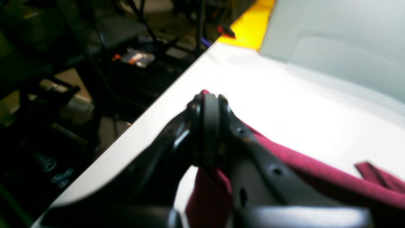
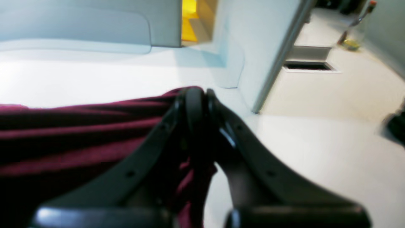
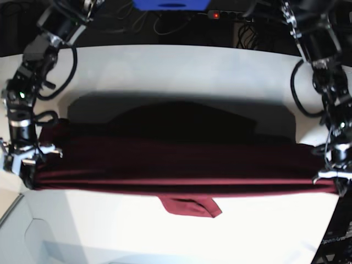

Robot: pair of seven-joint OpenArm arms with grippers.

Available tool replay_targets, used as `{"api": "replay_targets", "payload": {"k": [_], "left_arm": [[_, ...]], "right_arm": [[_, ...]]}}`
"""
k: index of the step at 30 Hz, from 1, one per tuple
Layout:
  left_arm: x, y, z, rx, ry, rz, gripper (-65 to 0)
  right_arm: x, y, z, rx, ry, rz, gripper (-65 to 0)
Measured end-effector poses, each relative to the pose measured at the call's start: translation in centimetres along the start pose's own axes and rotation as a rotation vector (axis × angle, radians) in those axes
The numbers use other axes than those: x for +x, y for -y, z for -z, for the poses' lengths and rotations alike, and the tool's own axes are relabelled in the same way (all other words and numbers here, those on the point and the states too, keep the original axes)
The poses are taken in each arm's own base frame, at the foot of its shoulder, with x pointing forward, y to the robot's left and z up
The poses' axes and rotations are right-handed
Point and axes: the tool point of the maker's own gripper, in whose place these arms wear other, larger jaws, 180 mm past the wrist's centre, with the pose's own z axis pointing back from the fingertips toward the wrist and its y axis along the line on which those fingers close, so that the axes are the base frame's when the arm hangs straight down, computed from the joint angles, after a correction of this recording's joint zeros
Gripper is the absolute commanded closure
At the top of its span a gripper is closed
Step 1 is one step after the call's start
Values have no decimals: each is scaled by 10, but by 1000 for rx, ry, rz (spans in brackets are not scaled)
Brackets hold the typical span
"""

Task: Layout the t-shirt on the table in an organized manner, then fold the t-shirt properly
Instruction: 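Lower the stretched shirt onto the table with both grippers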

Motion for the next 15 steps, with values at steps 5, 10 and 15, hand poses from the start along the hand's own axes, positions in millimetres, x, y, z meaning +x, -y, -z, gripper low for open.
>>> {"api": "replay_targets", "payload": {"k": [5,10,15], "left_arm": [[-37,27,36,-38,-133,-8,-2],[-57,48,72,-46,-226,-17,-2],[-64,57,89,-52,-175,25,-4]], "right_arm": [[-20,7,32,-2,-60,53,0],[-49,10,63,9,-145,118,0],[-73,12,87,21,-230,139,0]]}}
